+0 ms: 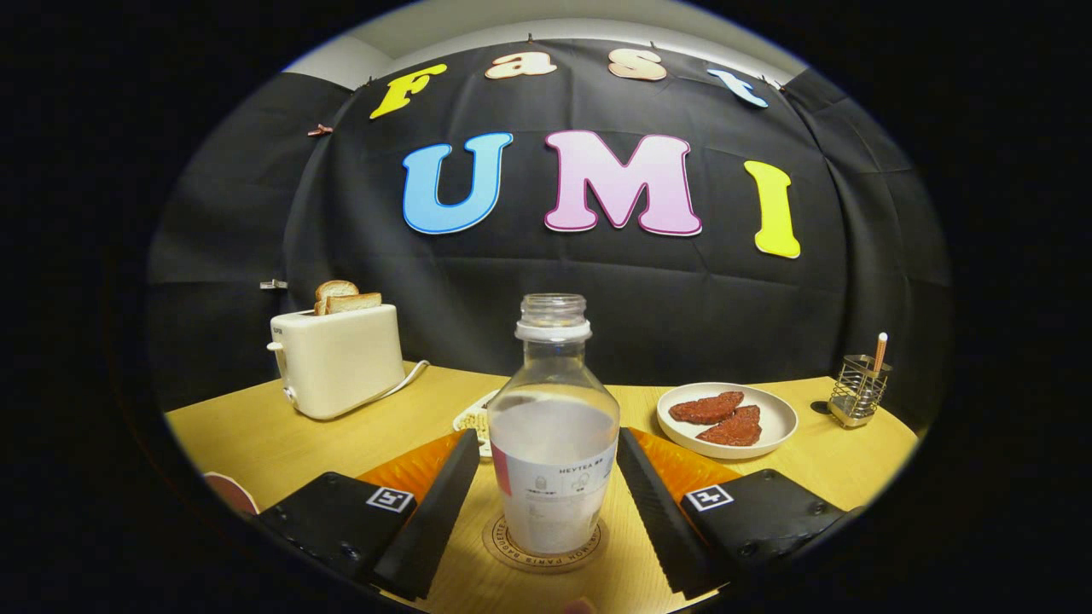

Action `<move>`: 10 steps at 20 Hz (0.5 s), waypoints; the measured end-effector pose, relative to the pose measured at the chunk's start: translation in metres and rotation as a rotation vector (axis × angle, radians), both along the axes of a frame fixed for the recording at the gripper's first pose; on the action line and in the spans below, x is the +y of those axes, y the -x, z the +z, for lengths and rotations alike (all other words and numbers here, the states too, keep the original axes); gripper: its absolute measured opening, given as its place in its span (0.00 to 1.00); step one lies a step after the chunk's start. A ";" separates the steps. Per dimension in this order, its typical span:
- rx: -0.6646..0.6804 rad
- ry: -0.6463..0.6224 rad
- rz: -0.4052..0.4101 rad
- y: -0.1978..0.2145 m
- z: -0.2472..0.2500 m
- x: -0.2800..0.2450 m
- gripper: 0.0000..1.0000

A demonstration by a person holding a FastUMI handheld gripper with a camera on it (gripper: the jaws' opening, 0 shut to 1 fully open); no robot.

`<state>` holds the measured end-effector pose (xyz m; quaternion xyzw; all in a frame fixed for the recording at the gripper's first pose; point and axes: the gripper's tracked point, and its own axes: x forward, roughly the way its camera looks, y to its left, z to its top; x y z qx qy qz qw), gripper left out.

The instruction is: Take the bottle from table, then pour the juice into the cup, finally place the bottle on the coaster

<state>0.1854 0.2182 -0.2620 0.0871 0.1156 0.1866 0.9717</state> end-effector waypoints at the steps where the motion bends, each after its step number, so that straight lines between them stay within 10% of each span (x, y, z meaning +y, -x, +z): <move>1: 0.002 0.001 0.005 0.003 0.001 -0.002 0.99; 10: -0.036 0.042 -0.002 0.043 0.056 -0.041 0.98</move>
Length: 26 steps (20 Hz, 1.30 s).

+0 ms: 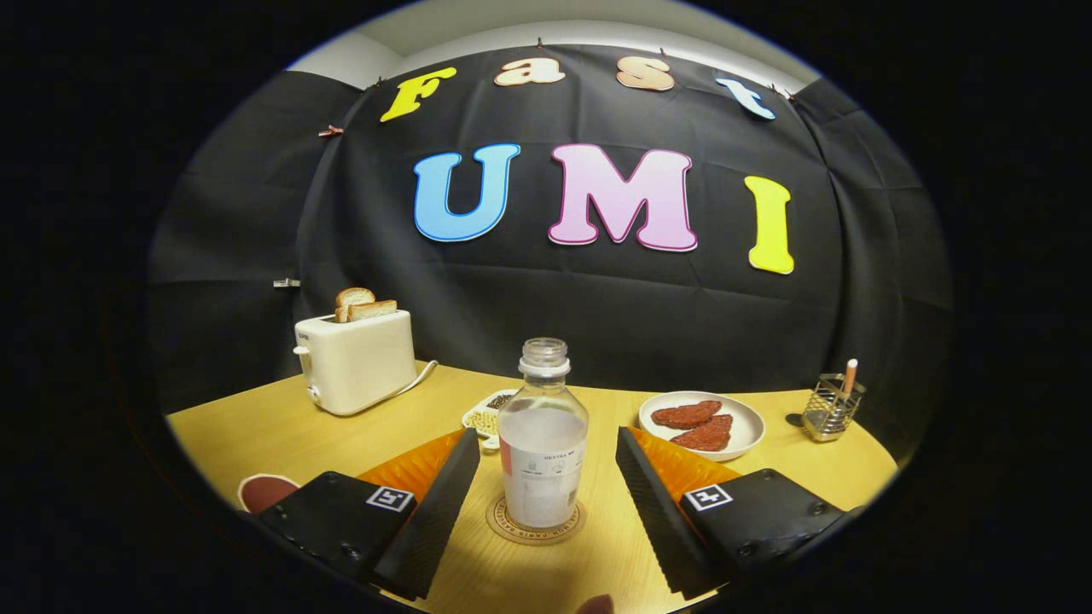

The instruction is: Take the bottle from table, then pour the juice into the cup, finally place the bottle on the coaster

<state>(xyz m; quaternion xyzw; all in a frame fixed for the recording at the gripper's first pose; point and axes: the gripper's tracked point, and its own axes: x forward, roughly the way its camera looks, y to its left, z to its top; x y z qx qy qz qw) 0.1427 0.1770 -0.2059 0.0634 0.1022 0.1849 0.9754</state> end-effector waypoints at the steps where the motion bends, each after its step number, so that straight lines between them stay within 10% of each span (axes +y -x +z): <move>1: -0.006 0.005 -0.011 0.007 0.009 -0.007 0.98; 26: -0.098 0.128 -0.213 0.122 0.189 -0.148 0.97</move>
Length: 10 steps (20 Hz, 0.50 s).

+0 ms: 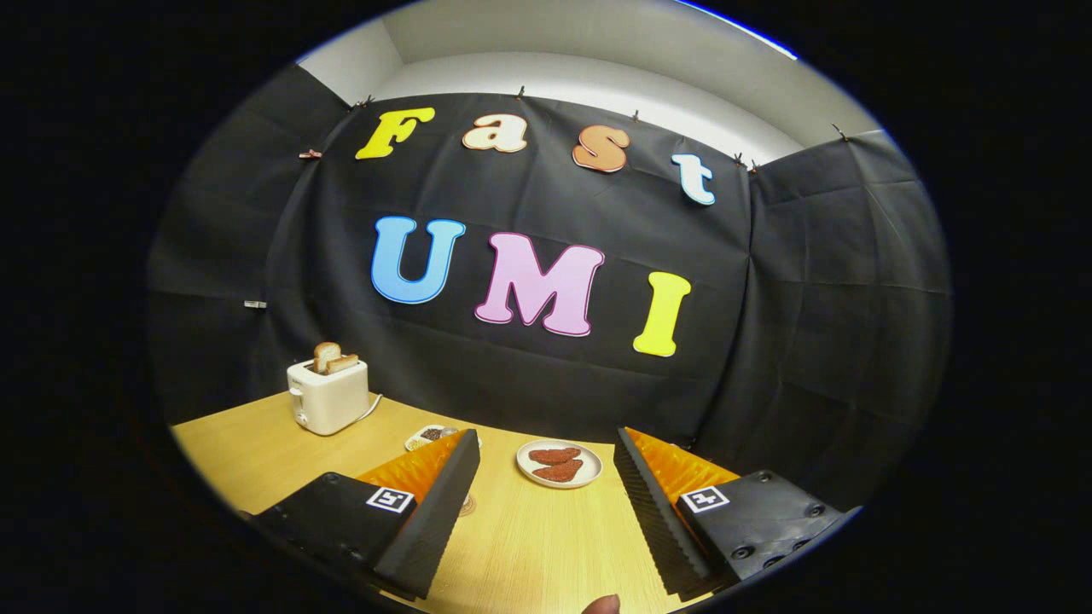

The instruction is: Take the bottle from table, then pour the juice into the cup, finally place the bottle on the coaster

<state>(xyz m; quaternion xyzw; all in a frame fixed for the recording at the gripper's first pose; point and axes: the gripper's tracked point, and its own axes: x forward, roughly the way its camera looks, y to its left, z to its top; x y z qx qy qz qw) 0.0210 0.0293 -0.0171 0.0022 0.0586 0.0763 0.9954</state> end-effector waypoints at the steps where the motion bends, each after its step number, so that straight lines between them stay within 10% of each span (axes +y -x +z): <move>1: 0.002 -0.008 -0.002 0.004 0.000 0.000 0.97; 10: 0.014 0.005 -0.015 0.017 -0.011 0.000 0.97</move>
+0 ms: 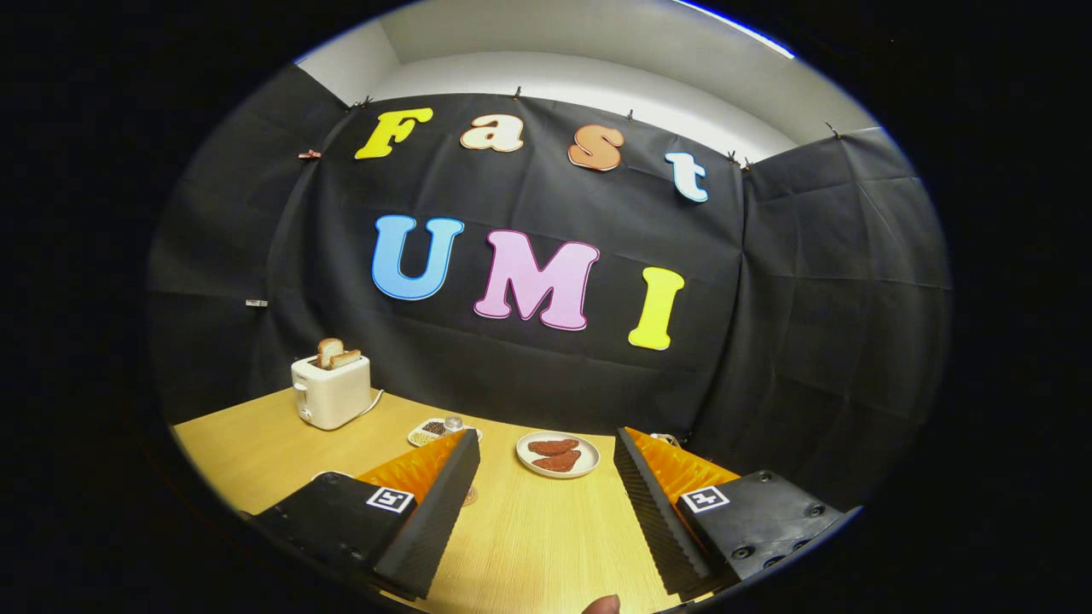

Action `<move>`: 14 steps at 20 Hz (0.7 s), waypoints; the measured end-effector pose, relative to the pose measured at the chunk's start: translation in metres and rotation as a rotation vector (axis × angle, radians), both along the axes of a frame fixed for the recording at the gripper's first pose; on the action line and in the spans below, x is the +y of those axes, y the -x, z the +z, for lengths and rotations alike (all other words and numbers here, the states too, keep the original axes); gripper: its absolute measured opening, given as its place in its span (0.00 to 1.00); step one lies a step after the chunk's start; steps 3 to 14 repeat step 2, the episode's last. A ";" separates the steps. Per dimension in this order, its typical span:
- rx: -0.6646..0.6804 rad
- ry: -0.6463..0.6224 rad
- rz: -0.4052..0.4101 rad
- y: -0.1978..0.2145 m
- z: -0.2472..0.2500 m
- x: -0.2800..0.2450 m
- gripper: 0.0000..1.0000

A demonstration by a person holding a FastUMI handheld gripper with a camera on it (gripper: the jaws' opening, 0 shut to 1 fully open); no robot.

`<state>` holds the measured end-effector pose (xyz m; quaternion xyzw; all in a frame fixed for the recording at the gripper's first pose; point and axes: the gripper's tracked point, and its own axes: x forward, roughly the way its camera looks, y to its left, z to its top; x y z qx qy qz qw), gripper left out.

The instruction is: Take the bottle from table, then pour the juice into the cup, finally place the bottle on the coaster

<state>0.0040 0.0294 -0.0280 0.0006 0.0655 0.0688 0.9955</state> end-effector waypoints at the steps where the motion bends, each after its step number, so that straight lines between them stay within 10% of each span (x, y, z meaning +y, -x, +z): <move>1: -0.002 -0.001 0.000 0.000 0.000 0.000 0.97; 14: -0.005 0.002 0.001 0.000 0.001 0.001 0.97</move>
